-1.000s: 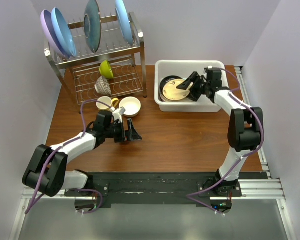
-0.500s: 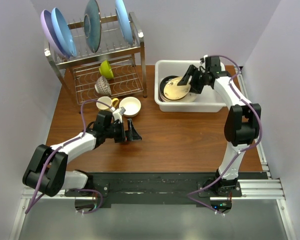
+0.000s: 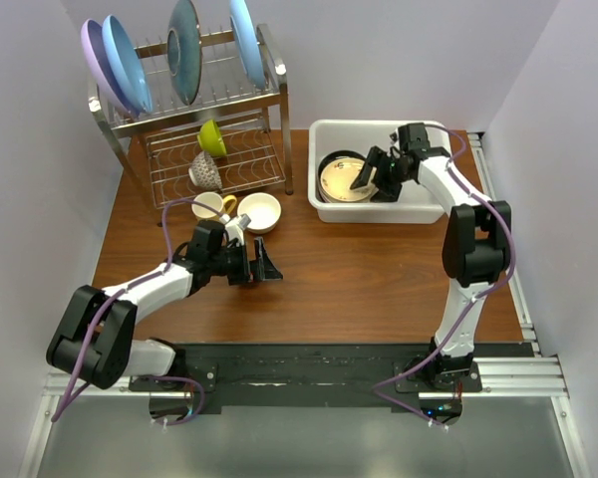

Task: Place the plates into the plastic bin on the countertop
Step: Place the plate in the plastic bin.

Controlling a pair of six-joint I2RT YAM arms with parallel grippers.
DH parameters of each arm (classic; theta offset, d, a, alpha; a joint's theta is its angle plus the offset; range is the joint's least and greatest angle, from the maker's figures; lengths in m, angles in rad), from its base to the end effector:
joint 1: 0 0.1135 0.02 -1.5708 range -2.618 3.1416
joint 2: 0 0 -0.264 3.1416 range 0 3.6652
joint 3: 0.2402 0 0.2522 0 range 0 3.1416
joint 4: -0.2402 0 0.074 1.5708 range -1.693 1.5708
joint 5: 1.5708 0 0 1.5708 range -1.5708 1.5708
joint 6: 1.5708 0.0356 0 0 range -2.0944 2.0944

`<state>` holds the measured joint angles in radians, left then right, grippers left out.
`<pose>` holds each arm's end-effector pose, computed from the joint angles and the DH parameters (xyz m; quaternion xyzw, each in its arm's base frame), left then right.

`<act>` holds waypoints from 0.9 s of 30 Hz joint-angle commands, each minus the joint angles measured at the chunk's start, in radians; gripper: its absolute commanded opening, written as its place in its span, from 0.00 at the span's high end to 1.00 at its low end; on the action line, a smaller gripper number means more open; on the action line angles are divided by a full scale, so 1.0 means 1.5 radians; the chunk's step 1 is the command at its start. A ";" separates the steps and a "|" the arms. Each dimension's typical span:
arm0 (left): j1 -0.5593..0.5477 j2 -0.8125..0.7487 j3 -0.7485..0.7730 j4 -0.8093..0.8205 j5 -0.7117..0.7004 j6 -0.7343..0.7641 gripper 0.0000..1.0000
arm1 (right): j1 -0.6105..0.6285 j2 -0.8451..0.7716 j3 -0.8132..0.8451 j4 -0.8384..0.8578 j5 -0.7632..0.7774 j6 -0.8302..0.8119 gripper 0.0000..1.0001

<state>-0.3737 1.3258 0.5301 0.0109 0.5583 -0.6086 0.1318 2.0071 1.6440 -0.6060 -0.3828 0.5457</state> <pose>0.2202 -0.1066 0.1630 0.0007 0.8943 -0.3981 0.2046 0.4369 0.0713 0.2336 0.1375 0.9292 0.2680 0.2140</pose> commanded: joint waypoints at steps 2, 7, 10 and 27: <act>-0.001 0.001 0.018 0.010 0.014 0.015 0.00 | 0.017 0.022 0.102 -0.035 0.009 -0.013 0.28; -0.002 0.001 0.018 0.008 0.014 0.017 0.00 | 0.028 0.034 0.119 -0.039 0.018 -0.009 0.28; -0.001 0.002 0.019 0.007 0.014 0.018 0.00 | 0.028 0.032 0.122 -0.034 0.031 -0.006 0.28; -0.001 -0.014 0.012 0.019 0.025 0.020 0.00 | 0.028 -0.065 0.049 -0.036 0.076 -0.059 0.10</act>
<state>-0.3737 1.3262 0.5304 0.0093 0.5663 -0.6075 0.1703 2.0182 1.7321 -0.6720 -0.2920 0.4961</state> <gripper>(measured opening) 0.997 0.860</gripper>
